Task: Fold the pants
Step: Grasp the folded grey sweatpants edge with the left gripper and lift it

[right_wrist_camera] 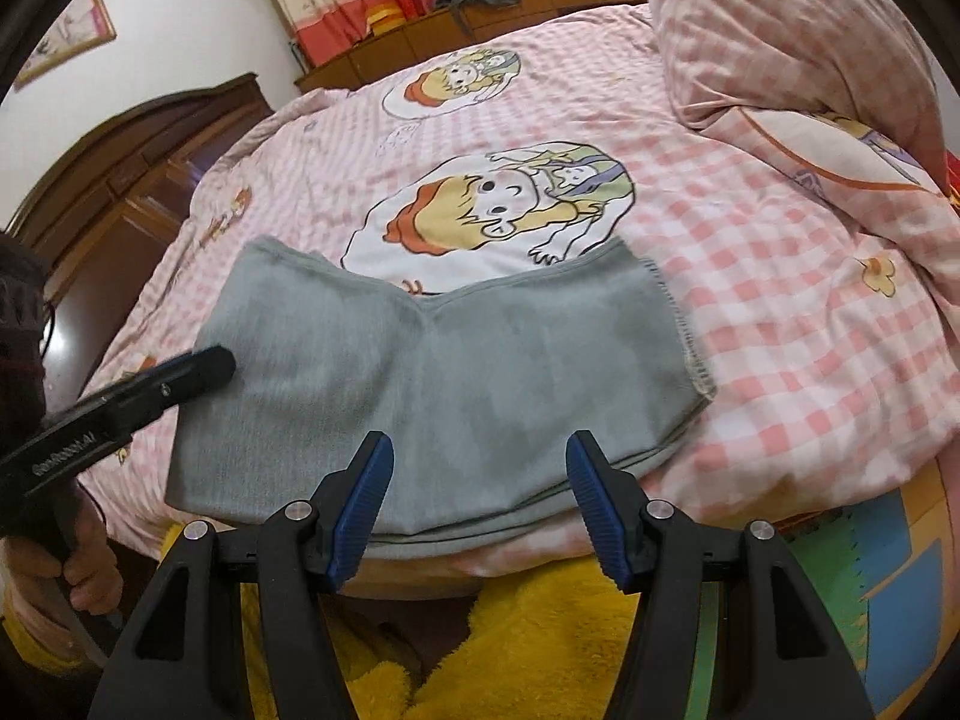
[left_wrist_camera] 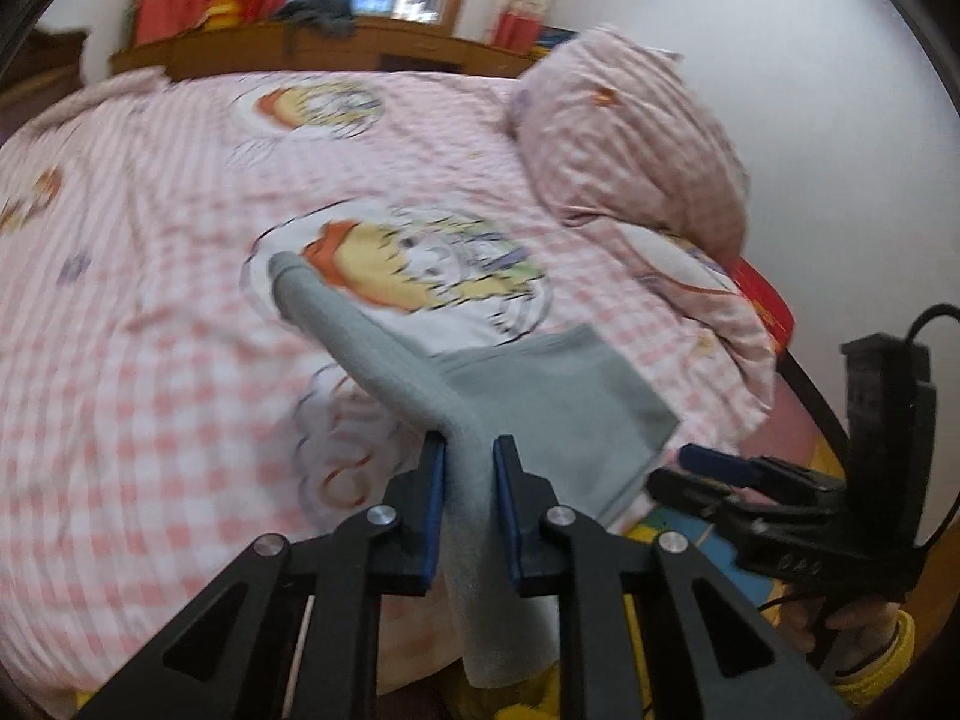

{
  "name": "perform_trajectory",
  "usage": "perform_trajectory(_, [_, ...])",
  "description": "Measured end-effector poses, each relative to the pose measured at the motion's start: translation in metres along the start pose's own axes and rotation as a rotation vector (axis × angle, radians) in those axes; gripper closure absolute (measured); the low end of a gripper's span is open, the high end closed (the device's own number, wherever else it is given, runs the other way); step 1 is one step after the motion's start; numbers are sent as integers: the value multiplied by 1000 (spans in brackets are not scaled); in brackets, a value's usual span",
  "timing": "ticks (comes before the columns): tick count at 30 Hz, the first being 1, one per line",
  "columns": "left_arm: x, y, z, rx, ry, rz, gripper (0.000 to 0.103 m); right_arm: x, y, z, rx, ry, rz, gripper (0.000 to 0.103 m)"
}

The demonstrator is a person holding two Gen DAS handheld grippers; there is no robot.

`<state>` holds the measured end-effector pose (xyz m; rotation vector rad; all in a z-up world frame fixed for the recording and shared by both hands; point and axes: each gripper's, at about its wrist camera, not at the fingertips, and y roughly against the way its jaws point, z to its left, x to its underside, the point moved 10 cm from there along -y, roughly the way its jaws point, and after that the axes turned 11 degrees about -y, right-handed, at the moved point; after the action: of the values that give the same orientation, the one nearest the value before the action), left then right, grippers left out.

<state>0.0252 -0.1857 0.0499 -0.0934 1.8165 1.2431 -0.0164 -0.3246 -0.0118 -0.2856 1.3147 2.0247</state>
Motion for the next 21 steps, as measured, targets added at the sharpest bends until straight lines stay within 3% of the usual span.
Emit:
perform_trajectory(9, [-44, -50, -65, 42, -149, 29, 87, -9, 20, -41, 17, -95, -41, 41])
perform_trajectory(17, [-31, -126, -105, 92, -184, 134, 87, -5, 25, -73, 82, -130, -44, 41])
perform_trajectory(21, [-24, -146, -115, 118, -183, 179, 86, -3, 22, -86, 91, -155, -37, 41])
